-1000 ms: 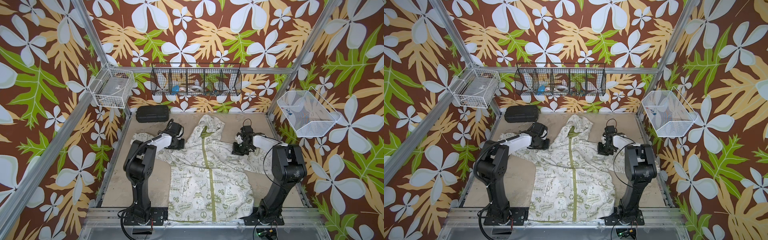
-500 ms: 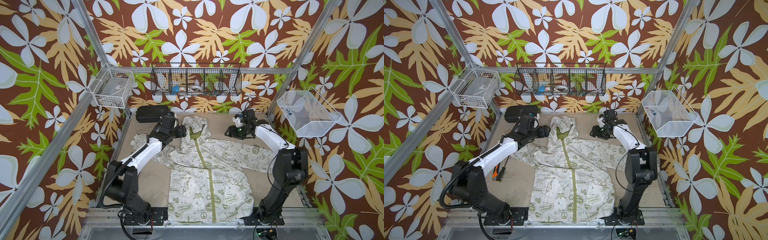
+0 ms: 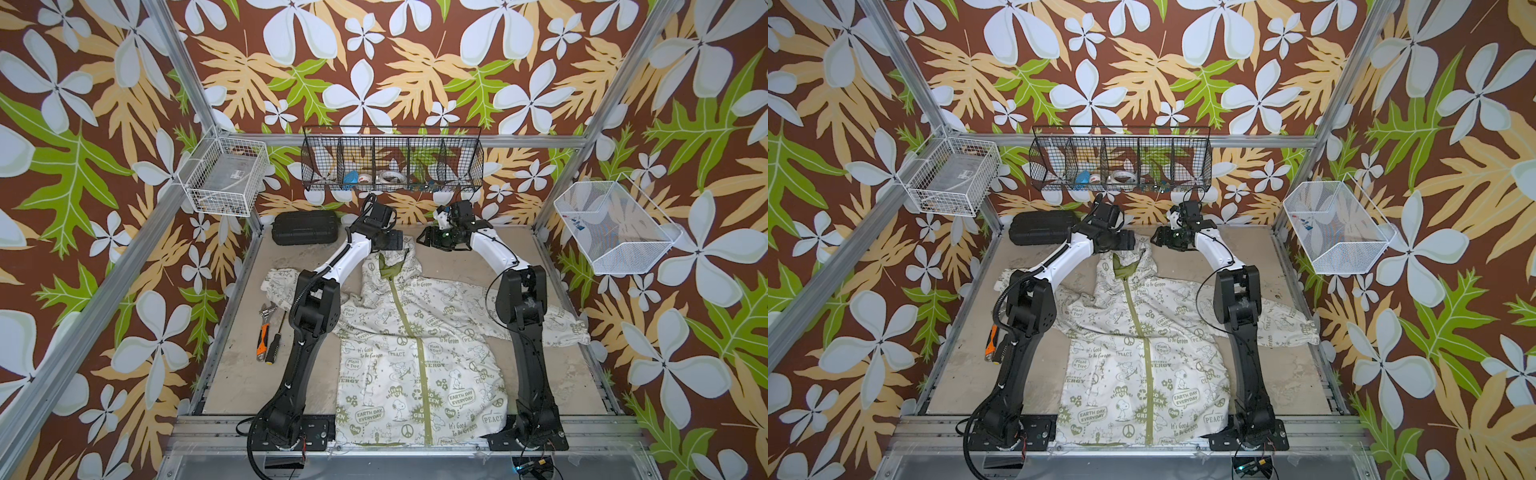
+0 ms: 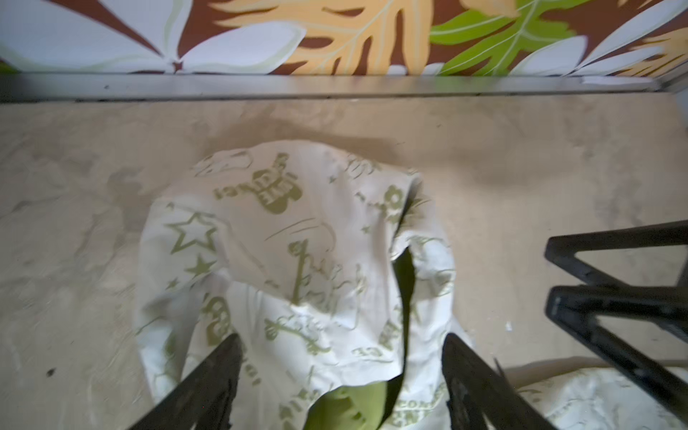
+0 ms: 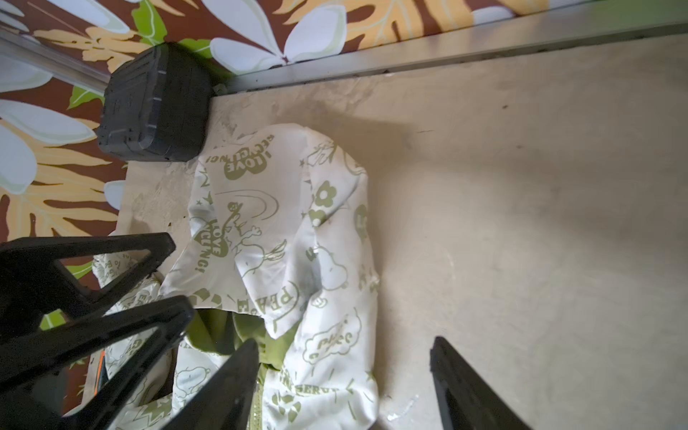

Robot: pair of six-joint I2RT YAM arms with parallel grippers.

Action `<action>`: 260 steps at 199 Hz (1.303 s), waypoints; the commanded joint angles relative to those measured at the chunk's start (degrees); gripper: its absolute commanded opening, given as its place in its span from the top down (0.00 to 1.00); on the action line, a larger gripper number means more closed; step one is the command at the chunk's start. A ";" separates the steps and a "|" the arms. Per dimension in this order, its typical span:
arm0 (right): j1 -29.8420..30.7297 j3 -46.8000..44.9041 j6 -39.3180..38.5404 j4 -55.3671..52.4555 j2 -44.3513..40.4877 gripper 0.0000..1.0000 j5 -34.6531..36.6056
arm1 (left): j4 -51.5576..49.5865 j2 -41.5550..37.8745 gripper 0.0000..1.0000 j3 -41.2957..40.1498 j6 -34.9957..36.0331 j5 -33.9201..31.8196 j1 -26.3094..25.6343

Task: Unzip the jacket
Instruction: Flatten out the jacket at the center of the board.

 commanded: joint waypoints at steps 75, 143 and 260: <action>1.99 6.01 2.19 -0.35 9.61 0.54 -2.36 | 2.31 -10.29 0.23 -19.54 1.39 -4.39 0.80; 1.04 7.33 1.74 -1.58 8.68 0.93 -0.22 | 4.23 -4.00 0.76 -8.14 -3.64 -8.98 2.62; -6.41 -7.63 -2.16 -0.04 1.12 0.87 -2.15 | 44.57 -21.99 0.92 -49.68 -25.83 7.39 9.26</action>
